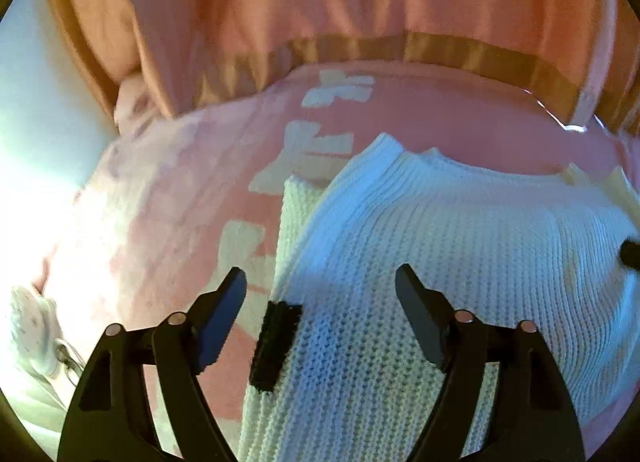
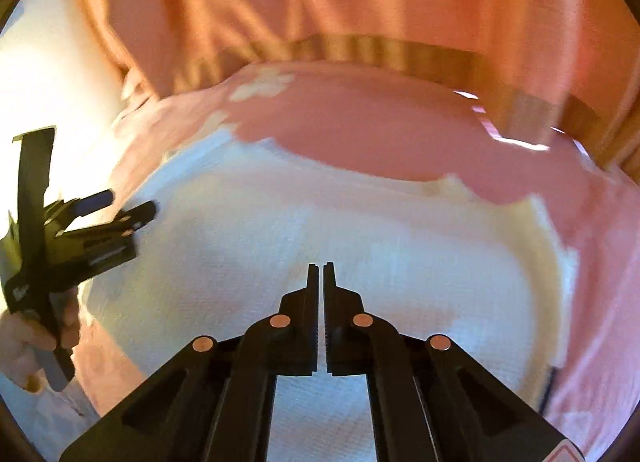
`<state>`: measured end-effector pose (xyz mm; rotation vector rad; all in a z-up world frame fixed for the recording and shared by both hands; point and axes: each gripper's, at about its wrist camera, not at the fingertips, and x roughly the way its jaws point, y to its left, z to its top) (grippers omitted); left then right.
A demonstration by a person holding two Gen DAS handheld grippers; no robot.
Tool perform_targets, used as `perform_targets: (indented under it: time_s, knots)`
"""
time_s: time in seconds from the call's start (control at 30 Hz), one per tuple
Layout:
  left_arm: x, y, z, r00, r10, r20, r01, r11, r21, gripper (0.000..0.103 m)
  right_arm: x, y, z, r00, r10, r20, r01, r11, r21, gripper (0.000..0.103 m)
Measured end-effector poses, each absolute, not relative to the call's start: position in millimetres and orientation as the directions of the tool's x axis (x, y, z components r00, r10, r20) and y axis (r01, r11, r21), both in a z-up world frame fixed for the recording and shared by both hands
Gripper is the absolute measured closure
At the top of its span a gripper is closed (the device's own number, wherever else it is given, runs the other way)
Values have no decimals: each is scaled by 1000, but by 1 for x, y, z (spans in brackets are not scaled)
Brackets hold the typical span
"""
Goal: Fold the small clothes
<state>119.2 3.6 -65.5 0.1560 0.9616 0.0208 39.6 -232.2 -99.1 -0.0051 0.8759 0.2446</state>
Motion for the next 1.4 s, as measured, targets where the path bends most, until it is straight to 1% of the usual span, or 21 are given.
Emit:
perform_targets:
  time_s: [0.07, 0.17, 0.23, 0.37, 0.43, 0.47, 0.5, 0.57, 0.67, 0.7, 0.8, 0.9, 0.97, 1.03, 1.07, 1.13, 1.2, 1.27, 1.33, 1.37, 1.4]
  knots:
    - [128, 21, -73, 530, 62, -846, -8, 998, 68, 17, 46, -219, -110, 597, 212, -774, -238, 968, 82, 102]
    - [142, 55, -93, 443, -38, -896, -126, 987, -104, 17, 54, -213, -132, 540, 222, -812, -244, 964, 101, 102]
    - [144, 68, -99, 433, -89, -897, -163, 971, -175, 16, 63, -210, -148, 515, 202, -833, -246, 966, 82, 103]
    - [144, 79, -108, 408, -187, -894, -197, 938, -287, 17, 66, -209, -150, 512, 199, -836, -245, 966, 80, 103]
    - [145, 76, -107, 404, -211, -890, -177, 937, -302, 30, 69, -211, -153, 508, 214, -835, -239, 966, 102, 103]
    - [145, 74, -105, 404, -240, -882, -154, 933, -325, 58, 69, -213, -153, 505, 224, -834, -237, 965, 115, 103]
    - [145, 70, -101, 397, -296, -869, -139, 916, -376, 74, 70, -214, -153, 502, 230, -834, -236, 964, 124, 103]
    - [140, 66, -85, 420, -334, -844, -142, 894, -425, 80, 70, -218, -153, 495, 246, -833, -229, 962, 148, 103]
    - [129, 49, -44, 469, -445, -762, -77, 840, -538, 82, 71, -220, -152, 495, 257, -830, -224, 961, 164, 103]
    - [121, 35, -22, 496, -475, -727, -23, 830, -557, 82, 70, -220, -152, 498, 257, -828, -226, 961, 162, 103]
    - [104, -1, 14, 516, -538, -666, 83, 806, -586, 82, 67, -226, -153, 502, 282, -817, -223, 956, 192, 103]
    - [87, -42, 33, 506, -586, -633, 167, 786, -595, 82, 62, -241, -152, 498, 348, -794, -209, 937, 280, 103]
    - [83, -72, 35, 486, -593, -642, 203, 791, -577, 82, 57, -257, -149, 491, 388, -780, -195, 921, 336, 103]
    - [80, -111, 30, 448, -592, -670, 228, 800, -555, 82, 49, -278, -140, 508, 390, -768, -175, 920, 352, 103]
    - [81, -123, 28, 435, -587, -683, 236, 806, -543, 82, 43, -294, -134, 522, 351, -777, -146, 935, 324, 103]
    - [81, -160, 19, 401, -567, -719, 262, 824, -503, 82, 34, -325, -123, 552, 295, -780, -97, 952, 292, 98]
    - [78, -196, 6, 367, -553, -748, 276, 833, -480, 82, 23, -361, -115, 583, 246, -774, -35, 960, 279, 97]
    - [79, -220, -9, 351, -535, -768, 268, 844, -465, 82, 11, -400, -114, 593, 224, -774, 34, 953, 302, 94]
    - [76, -242, -31, 329, -503, -799, 256, 862, -437, 77, -6, -437, -116, 601, 190, -776, 107, 943, 315, 93]
    - [74, -248, -42, 322, -492, -809, 258, 868, -425, 73, -12, -446, -117, 599, 183, -779, 122, 941, 314, 93]
    - [70, -253, -52, 317, -486, -815, 259, 870, -418, 72, -21, -457, -117, 603, 175, -778, 138, 938, 317, 93]
